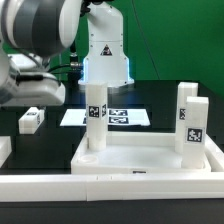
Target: Assemble desk
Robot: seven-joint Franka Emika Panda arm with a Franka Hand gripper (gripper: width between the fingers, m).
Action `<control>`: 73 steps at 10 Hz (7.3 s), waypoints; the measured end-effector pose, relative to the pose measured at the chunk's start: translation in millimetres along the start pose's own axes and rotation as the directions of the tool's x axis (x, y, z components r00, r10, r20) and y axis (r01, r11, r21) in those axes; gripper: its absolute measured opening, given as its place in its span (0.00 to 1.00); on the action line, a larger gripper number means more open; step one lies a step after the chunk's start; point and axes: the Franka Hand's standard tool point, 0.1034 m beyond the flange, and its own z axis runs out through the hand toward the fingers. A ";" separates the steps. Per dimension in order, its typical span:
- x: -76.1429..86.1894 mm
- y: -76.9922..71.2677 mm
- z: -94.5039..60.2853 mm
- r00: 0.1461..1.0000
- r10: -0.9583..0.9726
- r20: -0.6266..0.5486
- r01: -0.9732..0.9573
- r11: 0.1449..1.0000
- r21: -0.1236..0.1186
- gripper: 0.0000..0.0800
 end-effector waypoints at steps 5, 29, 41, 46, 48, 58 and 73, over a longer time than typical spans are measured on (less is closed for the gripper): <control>6.5 0.8 30.4 0.998 0.028 0.050 -0.029 1.000 0.012 0.81; -25.3 -72.3 -149.0 0.828 -0.087 -0.554 0.034 0.994 -0.105 0.36; -13.6 -166.0 -221.3 0.166 -0.003 -0.986 -0.006 1.000 -0.004 0.36; -13.7 -151.9 -216.3 0.144 -0.016 -0.989 -0.026 0.999 -0.020 0.36; -16.5 -139.5 -213.7 0.151 0.028 -0.988 -0.007 1.000 0.028 0.36; 20.2 -178.0 -180.8 0.167 0.049 -0.985 -0.020 0.999 0.046 0.36; 40.0 -178.5 -174.0 0.103 0.043 -0.994 -0.067 0.997 0.036 0.36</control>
Offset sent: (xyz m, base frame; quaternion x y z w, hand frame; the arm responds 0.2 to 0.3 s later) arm -0.0059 0.0103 -0.0295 0.0530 -0.0010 0.0164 0.9985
